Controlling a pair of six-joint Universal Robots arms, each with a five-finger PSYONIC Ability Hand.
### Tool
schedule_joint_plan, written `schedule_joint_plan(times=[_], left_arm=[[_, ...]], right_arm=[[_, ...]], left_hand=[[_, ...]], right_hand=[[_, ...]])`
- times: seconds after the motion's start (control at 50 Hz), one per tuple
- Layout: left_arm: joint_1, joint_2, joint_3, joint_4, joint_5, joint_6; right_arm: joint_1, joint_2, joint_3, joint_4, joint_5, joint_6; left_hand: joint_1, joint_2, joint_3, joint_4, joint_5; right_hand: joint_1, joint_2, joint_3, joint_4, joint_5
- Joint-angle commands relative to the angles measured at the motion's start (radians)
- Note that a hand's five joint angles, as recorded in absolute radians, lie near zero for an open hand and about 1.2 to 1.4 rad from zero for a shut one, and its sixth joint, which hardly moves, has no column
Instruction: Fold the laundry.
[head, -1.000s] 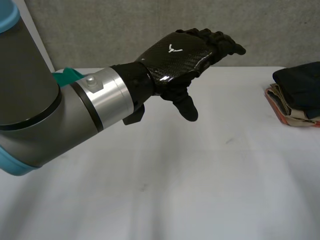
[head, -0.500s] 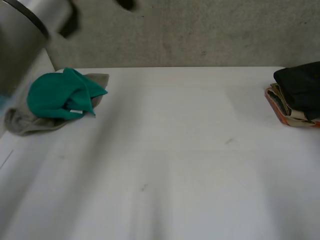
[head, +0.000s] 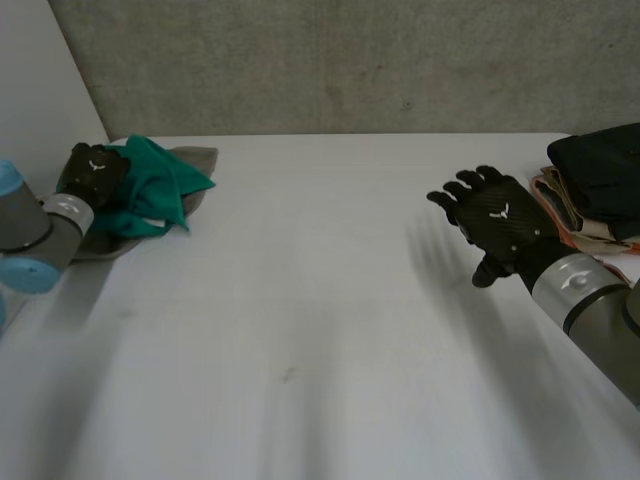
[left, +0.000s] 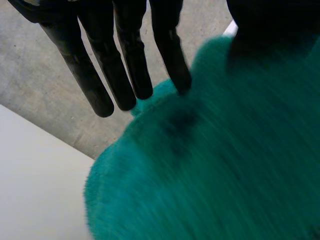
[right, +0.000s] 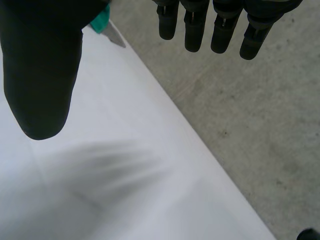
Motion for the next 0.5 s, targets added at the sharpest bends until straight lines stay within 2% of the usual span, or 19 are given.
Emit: schedule_joint_plan(times=[0.02,0.1,0.14,0.24,0.26,0.34,0.4,0.46,0.48,0.5], left_arm=[[-0.055,-0.006,0.082,0.019,-0.118,-0.016],[-0.115,0.141,0.049,0.063,-0.198,-0.033],[-0.131,0.216,0.008,0.077,-0.197,-0.059],[-0.207,0.463,-0.134,0.112,-0.184,-0.243],[-0.248,0.538,-0.187,0.126,-0.18,-0.324],[-0.344,0.701,-0.323,0.154,-0.142,-0.508],[-0.396,0.775,-0.416,0.155,-0.114,-0.588],[-0.497,0.825,-0.558,0.158,-0.062,-0.666],[-0.575,0.826,-0.626,0.164,-0.028,-0.692],[-0.61,0.823,-0.651,0.168,-0.016,-0.7]], right_arm=[[-0.011,-0.001,0.023,-0.007,0.007,0.0],[-0.011,-0.001,0.02,-0.007,0.007,0.001],[-0.011,-0.001,0.02,-0.007,0.01,0.006],[-0.014,-0.009,0.02,-0.016,0.022,0.012],[-0.017,-0.013,0.02,-0.016,0.034,0.015],[-0.023,-0.021,0.02,-0.017,0.071,0.015],[-0.049,-0.044,0.021,-0.017,0.103,0.018],[-0.075,-0.059,0.02,-0.017,0.129,0.023],[-0.089,-0.062,0.018,-0.017,0.143,0.03],[-0.093,-0.062,0.015,-0.017,0.148,0.035]], left_hand=[[0.374,0.479,0.484,0.476,0.497],[0.374,0.479,0.484,0.476,0.497],[0.374,0.479,0.484,0.476,0.497],[0.374,0.479,0.484,0.476,0.497],[0.374,0.479,0.484,0.476,0.497],[0.374,0.479,0.484,0.476,0.497],[0.374,0.479,0.484,0.476,0.497],[0.374,0.479,0.484,0.476,0.497],[0.374,0.479,0.484,0.476,0.497],[0.374,0.479,0.484,0.476,0.497]], right_hand=[[-0.032,-0.045,-0.033,-0.028,-0.04],[-0.032,-0.045,-0.033,-0.028,-0.04],[-0.032,-0.045,-0.033,-0.028,-0.04],[-0.032,-0.045,-0.033,-0.028,-0.04],[-0.032,-0.045,-0.033,-0.028,-0.04],[-0.032,-0.045,-0.033,-0.028,-0.04],[-0.032,-0.045,-0.033,-0.028,-0.04],[-0.032,-0.045,-0.033,-0.028,-0.04],[-0.032,-0.045,-0.033,-0.028,-0.04],[-0.032,-0.045,-0.033,-0.028,-0.04]])
